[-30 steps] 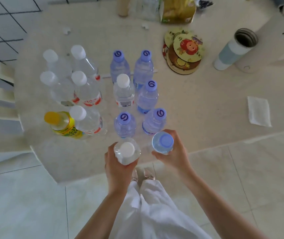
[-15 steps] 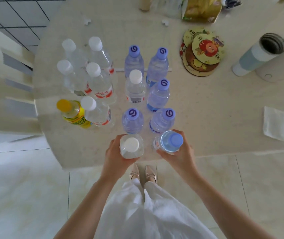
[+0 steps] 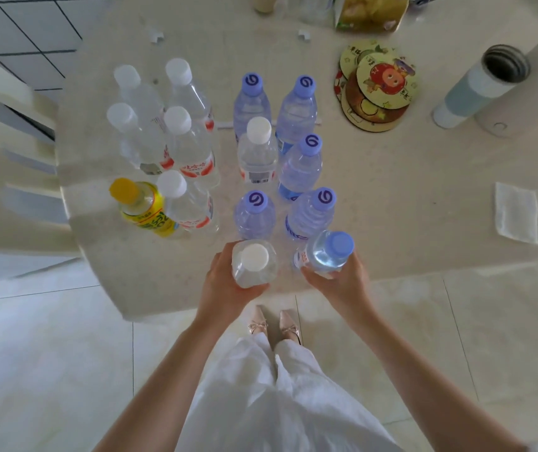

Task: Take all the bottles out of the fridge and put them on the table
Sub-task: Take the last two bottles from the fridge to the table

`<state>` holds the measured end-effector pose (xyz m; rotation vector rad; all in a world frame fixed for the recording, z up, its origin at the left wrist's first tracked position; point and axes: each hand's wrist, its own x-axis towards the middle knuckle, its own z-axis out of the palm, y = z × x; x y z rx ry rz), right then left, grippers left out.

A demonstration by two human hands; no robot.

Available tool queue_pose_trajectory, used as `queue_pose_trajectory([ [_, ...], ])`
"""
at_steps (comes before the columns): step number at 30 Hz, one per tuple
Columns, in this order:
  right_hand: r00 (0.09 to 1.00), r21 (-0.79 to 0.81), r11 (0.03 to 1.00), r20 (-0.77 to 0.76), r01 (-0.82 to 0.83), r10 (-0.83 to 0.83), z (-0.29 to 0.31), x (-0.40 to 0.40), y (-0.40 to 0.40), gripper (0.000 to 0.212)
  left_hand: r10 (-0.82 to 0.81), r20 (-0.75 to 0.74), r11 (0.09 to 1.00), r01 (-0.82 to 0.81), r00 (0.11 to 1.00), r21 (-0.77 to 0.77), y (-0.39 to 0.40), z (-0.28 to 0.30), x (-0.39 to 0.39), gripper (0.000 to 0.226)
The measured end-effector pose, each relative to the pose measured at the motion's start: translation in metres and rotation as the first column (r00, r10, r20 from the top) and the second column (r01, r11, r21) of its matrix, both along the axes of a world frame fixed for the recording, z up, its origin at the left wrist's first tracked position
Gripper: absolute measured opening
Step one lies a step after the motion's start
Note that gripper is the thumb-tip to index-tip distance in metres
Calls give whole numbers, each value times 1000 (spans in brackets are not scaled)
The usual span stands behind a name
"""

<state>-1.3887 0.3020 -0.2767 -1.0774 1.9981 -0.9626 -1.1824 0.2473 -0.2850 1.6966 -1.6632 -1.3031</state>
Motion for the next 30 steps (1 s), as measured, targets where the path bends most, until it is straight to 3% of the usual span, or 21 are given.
queue_pose_trajectory([
  [7,1000,-18,1000,-16,10,-10,4,12,15,64,68,-56,998,-69,996,-12,22,3,0,73],
  [14,999,-24,1000,-33,-15,14,14,11,49,45,230,-151,971,-238,961,-37,75,9,2,53],
  [21,981,-6,981,-14,-195,195,25,17,116,34,346,-73,918,-354,935,-177,163,30,6,30],
  [26,919,86,916,-17,-392,394,32,35,156,32,326,4,925,-318,945,-207,229,40,21,31],
  [30,857,86,854,-15,-513,516,46,64,173,29,470,-14,859,-461,883,-222,266,51,48,28],
])
